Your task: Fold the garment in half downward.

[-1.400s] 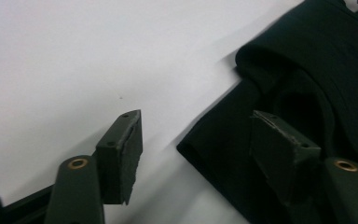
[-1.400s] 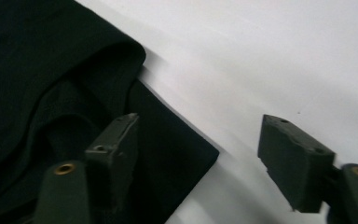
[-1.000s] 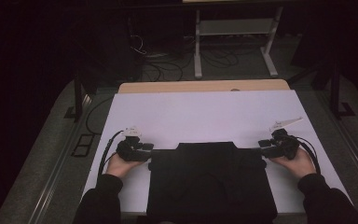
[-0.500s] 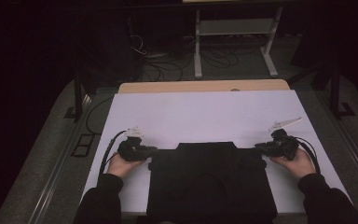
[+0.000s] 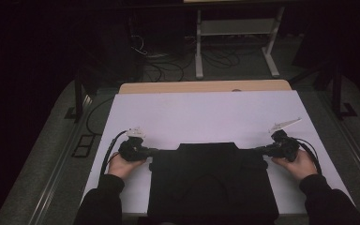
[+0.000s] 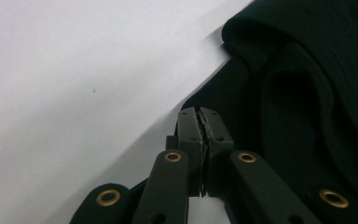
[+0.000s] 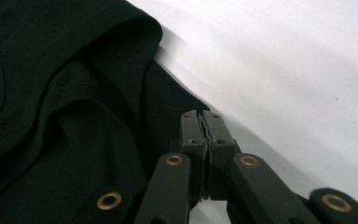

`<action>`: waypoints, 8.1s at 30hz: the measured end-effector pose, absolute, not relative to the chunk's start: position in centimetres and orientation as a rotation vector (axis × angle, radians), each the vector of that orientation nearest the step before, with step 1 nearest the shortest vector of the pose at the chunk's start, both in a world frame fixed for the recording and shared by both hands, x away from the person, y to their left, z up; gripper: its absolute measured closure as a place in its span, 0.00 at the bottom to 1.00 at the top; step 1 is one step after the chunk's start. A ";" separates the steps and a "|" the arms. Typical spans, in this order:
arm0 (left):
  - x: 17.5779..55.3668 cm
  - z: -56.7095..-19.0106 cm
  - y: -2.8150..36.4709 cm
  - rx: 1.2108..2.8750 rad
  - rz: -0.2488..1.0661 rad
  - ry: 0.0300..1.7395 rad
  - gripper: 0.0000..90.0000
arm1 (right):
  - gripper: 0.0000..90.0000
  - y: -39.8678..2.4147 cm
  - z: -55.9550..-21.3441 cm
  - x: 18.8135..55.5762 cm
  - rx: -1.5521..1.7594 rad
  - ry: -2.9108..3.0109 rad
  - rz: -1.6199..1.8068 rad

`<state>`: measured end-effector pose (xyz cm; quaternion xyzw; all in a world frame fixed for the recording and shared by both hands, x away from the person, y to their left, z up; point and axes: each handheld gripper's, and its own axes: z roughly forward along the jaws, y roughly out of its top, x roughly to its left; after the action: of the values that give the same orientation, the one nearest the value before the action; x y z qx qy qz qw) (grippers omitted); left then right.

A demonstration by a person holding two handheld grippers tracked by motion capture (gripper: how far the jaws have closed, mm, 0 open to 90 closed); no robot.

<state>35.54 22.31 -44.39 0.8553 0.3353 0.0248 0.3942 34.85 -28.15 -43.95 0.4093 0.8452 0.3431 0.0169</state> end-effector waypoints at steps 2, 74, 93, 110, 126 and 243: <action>35.6 -44.3 22.3 2.175 0.064 0.852 0.97 | 0.97 -28.1 -43.9 34.8 1.261 2.622 1.056; 40.8 -38.8 21.8 2.233 0.311 0.876 0.98 | 0.97 -27.1 -39.4 39.1 1.217 2.426 1.097; 43.2 -36.9 21.6 2.197 0.331 0.888 0.98 | 0.97 -27.7 -38.6 41.1 1.256 2.377 1.096; 44.5 -35.0 21.4 2.172 0.376 0.884 0.98 | 0.97 -27.6 -36.7 42.6 1.244 2.337 1.092; 46.4 -33.3 21.6 2.124 0.387 0.927 0.98 | 0.97 -27.1 -35.0 44.9 1.222 2.315 1.075; 42.0 -40.9 16.5 2.001 0.015 0.855 0.00 | 0.00 -21.6 -41.7 40.9 1.229 2.448 1.229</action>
<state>42.03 16.50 -40.88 0.8144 0.3480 0.0063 0.4643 40.86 -21.61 -41.68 0.4083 0.8134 0.4084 0.0697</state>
